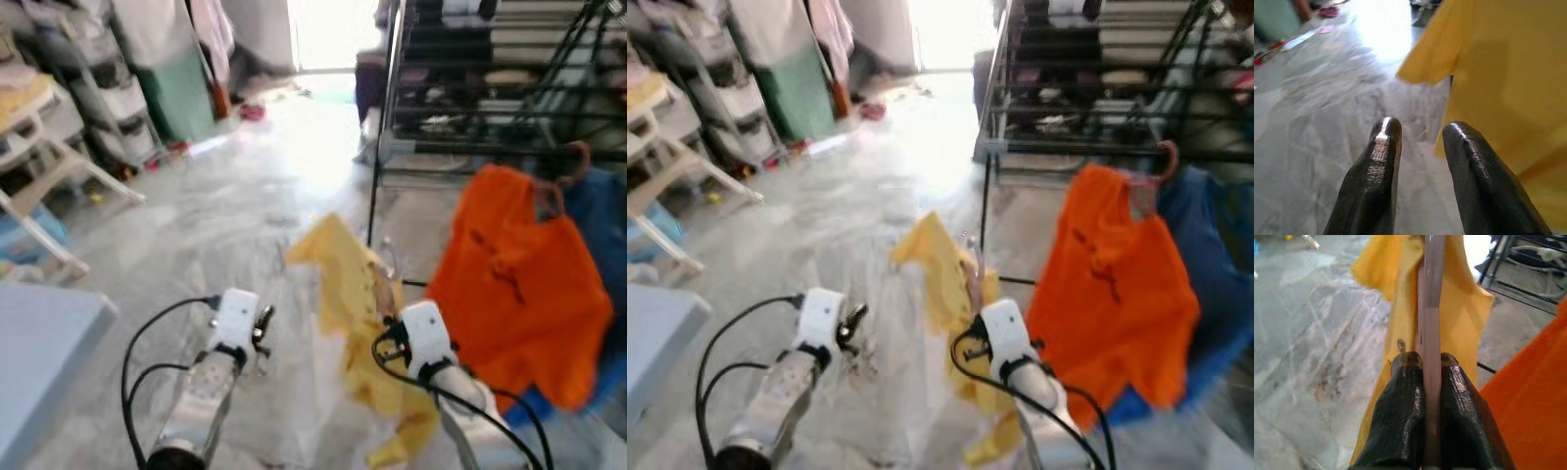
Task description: Hang hanger
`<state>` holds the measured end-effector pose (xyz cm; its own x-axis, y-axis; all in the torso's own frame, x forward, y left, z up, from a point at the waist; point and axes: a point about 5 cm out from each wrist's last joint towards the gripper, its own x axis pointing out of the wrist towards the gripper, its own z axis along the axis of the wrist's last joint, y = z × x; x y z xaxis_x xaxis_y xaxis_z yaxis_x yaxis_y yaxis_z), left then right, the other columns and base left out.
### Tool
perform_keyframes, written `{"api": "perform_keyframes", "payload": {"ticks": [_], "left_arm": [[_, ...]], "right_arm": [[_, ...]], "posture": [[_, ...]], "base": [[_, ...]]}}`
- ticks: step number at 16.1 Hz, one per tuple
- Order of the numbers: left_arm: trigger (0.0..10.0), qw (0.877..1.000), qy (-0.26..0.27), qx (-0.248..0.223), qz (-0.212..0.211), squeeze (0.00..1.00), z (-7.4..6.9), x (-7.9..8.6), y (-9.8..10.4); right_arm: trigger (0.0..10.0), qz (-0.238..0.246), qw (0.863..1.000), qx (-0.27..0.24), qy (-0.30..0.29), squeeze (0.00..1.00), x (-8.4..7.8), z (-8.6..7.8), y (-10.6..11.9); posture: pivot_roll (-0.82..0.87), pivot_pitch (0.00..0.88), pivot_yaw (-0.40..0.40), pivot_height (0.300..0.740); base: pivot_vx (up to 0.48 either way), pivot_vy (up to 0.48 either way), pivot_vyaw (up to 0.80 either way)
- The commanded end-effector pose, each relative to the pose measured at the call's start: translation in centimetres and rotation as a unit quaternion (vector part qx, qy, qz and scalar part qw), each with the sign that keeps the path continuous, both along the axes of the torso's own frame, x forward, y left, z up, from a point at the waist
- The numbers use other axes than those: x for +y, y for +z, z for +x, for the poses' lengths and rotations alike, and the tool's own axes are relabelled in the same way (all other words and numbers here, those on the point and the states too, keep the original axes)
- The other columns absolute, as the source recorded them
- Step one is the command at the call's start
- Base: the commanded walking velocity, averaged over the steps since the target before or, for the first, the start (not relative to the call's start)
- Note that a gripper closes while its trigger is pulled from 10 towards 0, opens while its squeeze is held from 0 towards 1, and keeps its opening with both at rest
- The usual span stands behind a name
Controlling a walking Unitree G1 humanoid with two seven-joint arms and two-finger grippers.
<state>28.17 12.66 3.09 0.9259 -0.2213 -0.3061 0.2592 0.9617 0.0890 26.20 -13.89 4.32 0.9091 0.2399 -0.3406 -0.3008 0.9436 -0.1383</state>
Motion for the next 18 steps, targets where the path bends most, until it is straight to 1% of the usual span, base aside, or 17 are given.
{"api": "perform_keyframes", "payload": {"ticks": [1,2,4,5,6,8,9,10,11,12,13,16,18], "left_arm": [[10.0,1.0,-0.004,-0.003,0.006,0.0,0.4,0.1,0.2],[10.0,1.0,-0.007,-0.003,0.005,0.0,0.5,-0.2,0.2],[10.0,1.0,-0.014,-0.004,-0.003,0.0,0.7,-0.2,0.4],[10.0,1.0,-0.021,0.015,-0.016,0.0,0.5,-0.1,-0.2],[10.0,1.0,-0.021,0.012,-0.009,0.0,0.3,0.1,-0.4],[10.0,1.0,-0.021,-0.002,-0.024,0.0,0.5,0.2,0.0],[10.0,0.999,-0.018,0.0,-0.036,0.0,0.3,0.3,-0.2],[10.0,0.998,0.008,-0.008,-0.064,0.0,0.5,0.4,0.3],[10.0,0.997,0.009,-0.011,-0.077,0.0,0.5,0.3,0.5],[10.0,0.997,-0.008,-0.022,-0.069,0.0,0.3,-0.1,0.7],[10.0,0.997,-0.014,-0.014,-0.071,0.0,0.2,-0.4,0.3],[10.0,0.995,-0.017,-0.015,-0.093,0.0,0.2,-1.0,0.4],[10.0,0.995,-0.021,-0.01,-0.095,0.0,0.4,-1.4,0.2]], "right_arm": [[10.0,0.009,0.999,-0.041,-0.004,0.0,0.3,0.9,1.6],[10.0,0.001,0.999,-0.05,-0.004,0.0,0.1,1.2,1.7],[10.0,0.009,0.997,-0.073,-0.004,0.0,0.4,1.6,2.8],[10.0,-0.01,0.997,-0.082,0.002,0.0,0.7,1.7,2.8],[10.0,-0.016,0.996,-0.088,0.007,0.0,0.9,1.7,2.7],[10.0,-0.006,0.997,-0.074,0.02,0.0,1.0,2.1,2.7],[10.0,-0.003,0.997,-0.066,0.028,0.0,1.2,2.1,2.4],[10.0,-0.009,0.997,-0.065,0.042,0.0,1.3,2.6,2.4],[10.0,0.002,0.996,-0.069,0.049,0.0,1.6,2.6,2.7],[10.0,-0.006,0.996,-0.073,0.052,0.0,1.7,2.9,2.8],[10.0,0.003,0.996,-0.073,0.046,0.0,1.7,3.0,2.9],[10.0,0.003,0.996,-0.072,0.056,0.0,2.2,2.8,2.8],[10.0,-0.001,0.995,-0.076,0.066,0.0,2.5,2.8,2.9]], "posture": [[-0.13,0.0,0.129,0.74],[-0.14,0.0,0.134,0.74],[-0.15,0.0,0.142,0.74],[-0.16,0.0,0.133,0.74],[-0.16,0.0,0.128,0.74],[-0.13,0.0,0.106,0.74],[-0.12,0.0,0.096,0.74],[-0.11,0.0,0.094,0.74],[-0.11,0.0,0.091,0.74],[-0.11,0.0,0.086,0.74],[-0.11,0.0,0.086,0.74],[-0.13,0.0,0.084,0.74],[-0.14,0.0,0.084,0.74]], "base": [[-0.352,0.0,0.0],[-0.349,0.0,0.0],[-0.345,0.0,0.0],[-0.307,0.0,0.0],[-0.296,0.0,0.0],[0.0,0.0,0.0],[0.0,0.0,0.0],[0.0,0.0,0.0],[0.0,0.0,0.0],[0.0,0.0,0.0],[0.0,0.0,0.0],[0.0,-0.244,0.0],[0.0,-0.351,0.0]]}}
